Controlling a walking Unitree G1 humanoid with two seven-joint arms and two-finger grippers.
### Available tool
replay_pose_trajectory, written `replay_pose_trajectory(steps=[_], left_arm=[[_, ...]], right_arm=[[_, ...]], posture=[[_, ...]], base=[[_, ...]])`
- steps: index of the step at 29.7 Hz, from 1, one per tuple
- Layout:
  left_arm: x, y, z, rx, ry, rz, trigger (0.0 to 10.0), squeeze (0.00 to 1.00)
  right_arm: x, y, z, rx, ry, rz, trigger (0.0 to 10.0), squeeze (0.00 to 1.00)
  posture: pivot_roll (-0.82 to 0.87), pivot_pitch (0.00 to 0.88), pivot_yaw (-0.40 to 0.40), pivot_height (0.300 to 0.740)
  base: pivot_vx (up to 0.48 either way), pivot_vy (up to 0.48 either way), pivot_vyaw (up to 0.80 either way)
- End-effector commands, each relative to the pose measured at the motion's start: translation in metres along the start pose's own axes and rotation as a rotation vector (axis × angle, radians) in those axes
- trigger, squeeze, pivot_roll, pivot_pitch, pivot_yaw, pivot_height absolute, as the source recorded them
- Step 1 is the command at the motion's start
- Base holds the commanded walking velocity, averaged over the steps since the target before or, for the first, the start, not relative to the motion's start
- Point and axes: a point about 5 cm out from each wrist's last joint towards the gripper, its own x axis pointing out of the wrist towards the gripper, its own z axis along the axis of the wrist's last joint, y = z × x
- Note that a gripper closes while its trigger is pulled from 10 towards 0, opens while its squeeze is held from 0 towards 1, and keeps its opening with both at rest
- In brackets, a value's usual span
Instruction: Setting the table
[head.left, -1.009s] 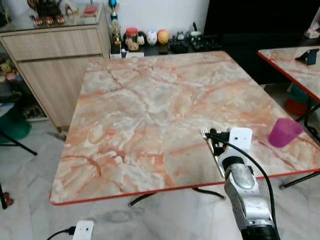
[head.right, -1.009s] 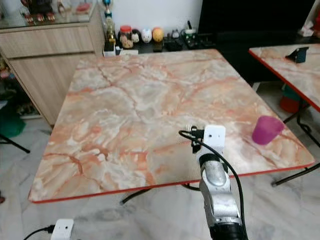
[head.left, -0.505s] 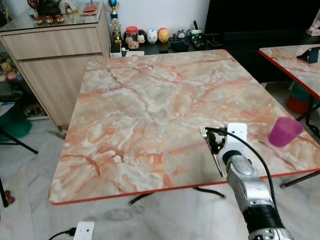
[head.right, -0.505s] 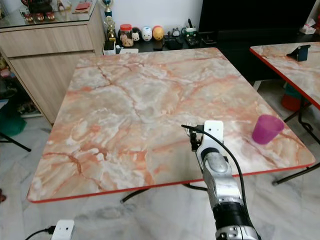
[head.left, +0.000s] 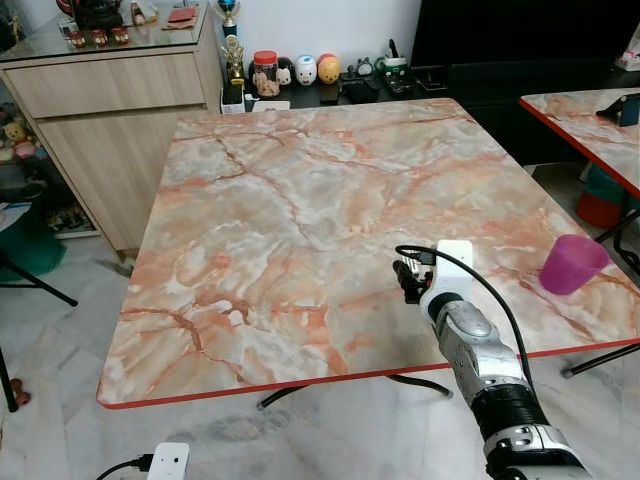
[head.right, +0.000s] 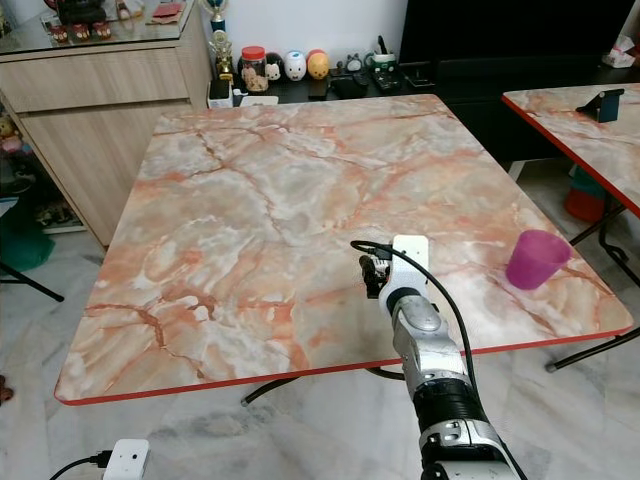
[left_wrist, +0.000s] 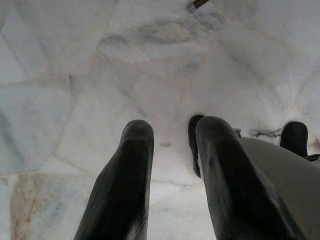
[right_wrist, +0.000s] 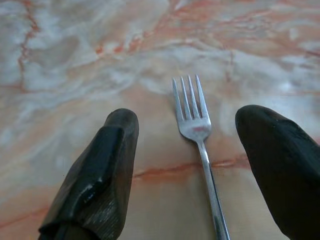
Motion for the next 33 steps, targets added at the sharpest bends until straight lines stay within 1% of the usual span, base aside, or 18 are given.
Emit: replay_pose_trajectory(steps=[1,7,11,16,21,25,26,27,28,29,30,33], left_arm=[[-0.001,0.002,-0.003,0.020,0.016,0.001,10.0,0.00],[-0.001,0.002,-0.003,0.020,0.017,-0.001,10.0,0.00],[-0.001,0.002,-0.003,0.021,0.017,-0.001,10.0,0.00],[-0.001,0.002,-0.003,0.021,0.018,-0.001,10.0,0.00],[-0.001,0.002,-0.004,0.022,0.023,-0.002,10.0,0.00],[-0.001,0.002,-0.004,0.023,0.024,-0.003,10.0,0.00],[-0.001,0.002,-0.004,0.023,0.024,-0.004,10.0,0.00],[-0.001,0.002,-0.004,0.023,0.024,-0.004,10.0,0.00],[-0.001,0.002,-0.004,0.022,0.024,-0.004,10.0,0.00],[-0.001,0.002,-0.004,0.022,0.024,-0.004,10.0,0.00],[-0.001,0.001,-0.004,0.022,0.025,-0.006,10.0,0.00],[-0.001,0.001,-0.004,0.021,0.026,-0.009,10.0,0.00]], right_arm=[[0.002,-0.001,0.003,0.000,-0.005,0.005,10.0,0.00],[0.004,-0.006,-0.004,-0.003,0.021,-0.008,10.0,0.00],[0.005,-0.005,-0.006,-0.005,0.036,-0.004,10.0,0.00],[0.005,-0.004,-0.016,0.001,0.066,0.002,10.0,0.00],[0.005,-0.005,-0.021,0.000,0.082,-0.002,10.0,0.00],[0.004,-0.009,-0.030,-0.017,0.124,-0.012,10.0,0.00],[0.003,-0.009,-0.031,-0.018,0.130,-0.010,9.4,0.00],[0.003,-0.009,-0.033,-0.022,0.136,-0.007,6.8,0.00],[0.003,-0.009,-0.034,-0.024,0.138,-0.003,5.8,0.00],[0.003,-0.009,-0.034,-0.025,0.138,-0.002,5.8,0.00],[0.003,-0.009,-0.034,-0.032,0.142,-0.003,0.0,0.00],[0.003,-0.009,-0.036,-0.047,0.148,-0.002,0.0,0.00]], posture=[[-0.04,0.000,0.017,0.736],[-0.04,0.000,0.017,0.736],[-0.04,0.000,0.017,0.736],[-0.04,0.000,0.018,0.736],[-0.04,0.000,0.018,0.736],[-0.04,0.000,0.018,0.736],[-0.04,0.000,0.020,0.736],[-0.04,0.000,0.020,0.736],[-0.04,0.000,0.020,0.736],[-0.04,0.000,0.020,0.736],[-0.04,0.000,0.020,0.736],[-0.04,0.000,0.020,0.736]], base=[[0.000,0.000,0.00],[0.000,0.000,0.00],[0.000,0.000,0.00],[0.000,0.000,0.00],[0.000,0.000,0.00],[0.000,0.000,0.00],[0.000,0.000,0.00],[0.000,0.000,0.00],[0.000,0.000,0.00],[0.000,0.000,0.00],[0.000,0.000,0.00],[0.000,0.000,0.00]])
